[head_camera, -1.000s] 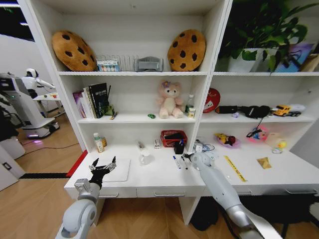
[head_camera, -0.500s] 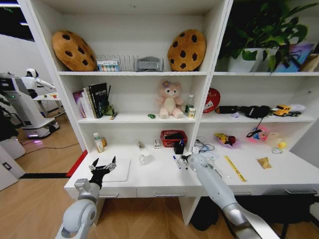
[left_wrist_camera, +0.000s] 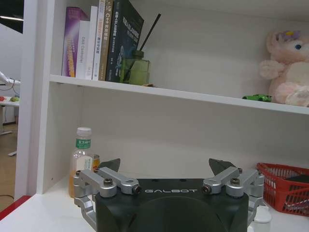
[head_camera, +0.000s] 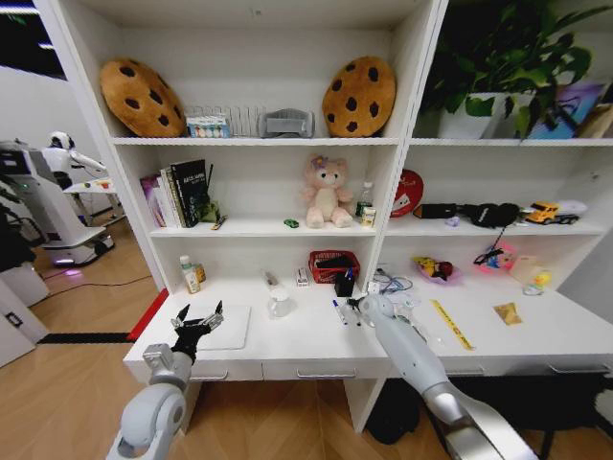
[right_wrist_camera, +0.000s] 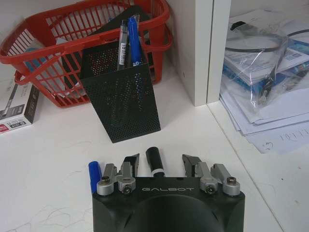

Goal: Organize the objects on the table.

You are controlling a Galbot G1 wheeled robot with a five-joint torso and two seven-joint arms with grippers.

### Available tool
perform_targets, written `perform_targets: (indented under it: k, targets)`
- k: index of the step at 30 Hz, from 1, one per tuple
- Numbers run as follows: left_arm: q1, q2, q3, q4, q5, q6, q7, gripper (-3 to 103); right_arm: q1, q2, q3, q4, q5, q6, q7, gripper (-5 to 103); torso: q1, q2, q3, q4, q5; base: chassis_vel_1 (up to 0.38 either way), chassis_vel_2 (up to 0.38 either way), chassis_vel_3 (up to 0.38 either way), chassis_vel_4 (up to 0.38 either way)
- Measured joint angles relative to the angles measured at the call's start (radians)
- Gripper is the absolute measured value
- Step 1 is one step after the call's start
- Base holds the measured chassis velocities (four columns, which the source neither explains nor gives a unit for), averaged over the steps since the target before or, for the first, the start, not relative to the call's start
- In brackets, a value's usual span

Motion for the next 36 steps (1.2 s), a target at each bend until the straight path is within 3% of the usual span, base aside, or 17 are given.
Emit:
perform_targets:
  k: [33,36]
  targets:
    - [0.0,0.0,0.0,0.0,0.0,0.0,0.0,100,0.007,0.007,-0.008,-0.021,-0.011,-0.012,-0.017,48,0.0,0.0,0.0,0.0,-0.0001,0.0,0.0,0.0,0.0]
    - [0.0,0.0,0.0,0.0,0.0,0.0,0.0,100,0.007,0.007,-0.007,-0.021,-0.011,-0.015,-0.017,43,0.0,0.0,0.0,-0.0001,-0.0001,0.0,0.0,0.0,0.0]
